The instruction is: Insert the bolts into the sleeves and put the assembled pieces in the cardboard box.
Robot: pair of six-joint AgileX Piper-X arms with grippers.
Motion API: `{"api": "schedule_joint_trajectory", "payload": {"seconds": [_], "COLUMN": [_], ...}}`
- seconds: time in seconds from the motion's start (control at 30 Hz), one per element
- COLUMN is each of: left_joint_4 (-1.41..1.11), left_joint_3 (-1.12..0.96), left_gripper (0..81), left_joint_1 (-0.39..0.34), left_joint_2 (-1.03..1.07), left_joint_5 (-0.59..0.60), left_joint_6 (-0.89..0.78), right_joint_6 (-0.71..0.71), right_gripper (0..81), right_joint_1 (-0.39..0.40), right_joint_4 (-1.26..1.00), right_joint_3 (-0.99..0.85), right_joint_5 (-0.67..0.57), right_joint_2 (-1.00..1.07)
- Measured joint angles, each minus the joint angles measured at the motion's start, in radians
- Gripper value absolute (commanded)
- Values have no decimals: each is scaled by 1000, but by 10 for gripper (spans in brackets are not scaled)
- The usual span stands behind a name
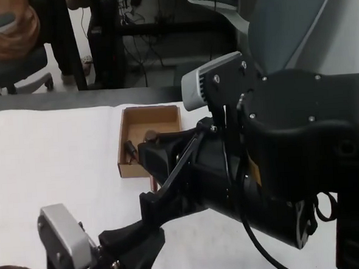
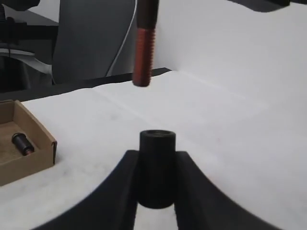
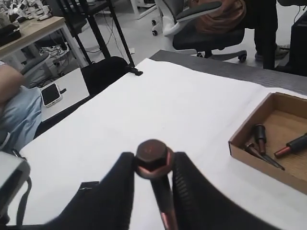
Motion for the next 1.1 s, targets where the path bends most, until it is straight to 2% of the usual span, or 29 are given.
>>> {"api": "schedule_joint_trajectory", "payload": {"seconds": [0.43, 1.03, 1.1], "left_joint_4": [-107, -193, -194], "left_joint_3": [-39, -50, -50], "left_gripper": [18, 18, 18], "left_joint_1": [-1, -5, -5], "left_joint_2": [60, 69, 69], "left_joint_5": [-60, -60, -53], "left_joint_6": [15, 38, 35], "right_joint_6": [42, 107, 123], "right_gripper": [6, 6, 42], "right_joint_1": [14, 21, 21], "right_joint_4": [-4, 66, 78], "right_joint_3": [9, 7, 7], "right_joint_5": [-3, 27, 30], "right_joint_2": [0, -2, -2]}}
